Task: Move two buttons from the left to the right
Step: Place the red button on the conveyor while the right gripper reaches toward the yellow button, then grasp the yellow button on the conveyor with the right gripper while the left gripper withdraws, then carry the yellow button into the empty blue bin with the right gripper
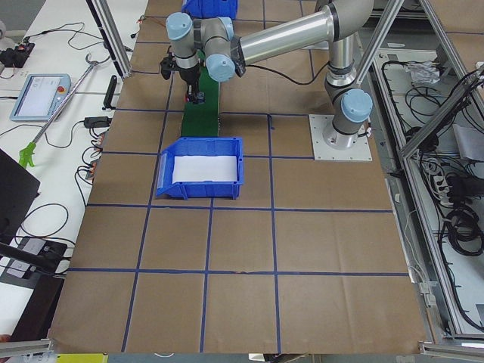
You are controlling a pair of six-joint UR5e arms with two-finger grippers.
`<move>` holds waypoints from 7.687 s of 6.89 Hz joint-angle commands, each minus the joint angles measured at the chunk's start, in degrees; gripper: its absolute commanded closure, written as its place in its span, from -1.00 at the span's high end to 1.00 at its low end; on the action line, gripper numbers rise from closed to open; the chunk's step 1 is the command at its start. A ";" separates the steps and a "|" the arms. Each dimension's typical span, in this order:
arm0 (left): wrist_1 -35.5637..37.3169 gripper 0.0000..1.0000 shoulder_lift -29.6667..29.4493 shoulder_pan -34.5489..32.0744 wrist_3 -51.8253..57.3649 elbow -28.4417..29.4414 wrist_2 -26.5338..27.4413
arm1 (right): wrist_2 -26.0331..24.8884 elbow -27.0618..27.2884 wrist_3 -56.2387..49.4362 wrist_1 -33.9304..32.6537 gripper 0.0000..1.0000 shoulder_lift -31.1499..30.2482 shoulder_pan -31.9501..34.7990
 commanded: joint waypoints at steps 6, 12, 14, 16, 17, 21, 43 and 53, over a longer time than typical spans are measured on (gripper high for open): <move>11.71 -0.67 -2.75 0.49 0.71 -7.80 0.02 | 8.31 -0.34 -1.37 -22.88 0.99 11.59 0.05; 5.96 1.00 0.83 0.31 -0.08 -3.52 0.11 | 8.04 2.38 -1.29 -23.60 0.99 12.21 0.58; -8.51 1.00 4.09 -0.21 -0.43 3.94 0.20 | 7.96 2.57 0.81 -23.86 0.99 13.78 2.33; -16.29 1.00 8.12 -3.70 -4.09 6.52 0.20 | 7.16 2.39 1.00 -25.97 0.99 15.55 3.74; -16.85 1.00 11.89 -6.08 -5.17 5.31 1.07 | 7.16 2.39 1.09 -26.06 0.99 15.81 4.09; -17.82 1.00 19.56 -6.81 -5.88 -3.03 1.43 | 3.50 2.30 1.09 -27.03 0.98 17.92 4.71; -13.34 1.00 17.99 -8.39 -9.57 -2.26 3.01 | -2.77 -15.80 -38.23 0.39 -0.91 13.70 -23.74; -13.07 1.00 18.52 -8.39 -9.66 -2.79 3.01 | -2.77 11.52 -55.86 -24.92 -0.92 13.26 -32.99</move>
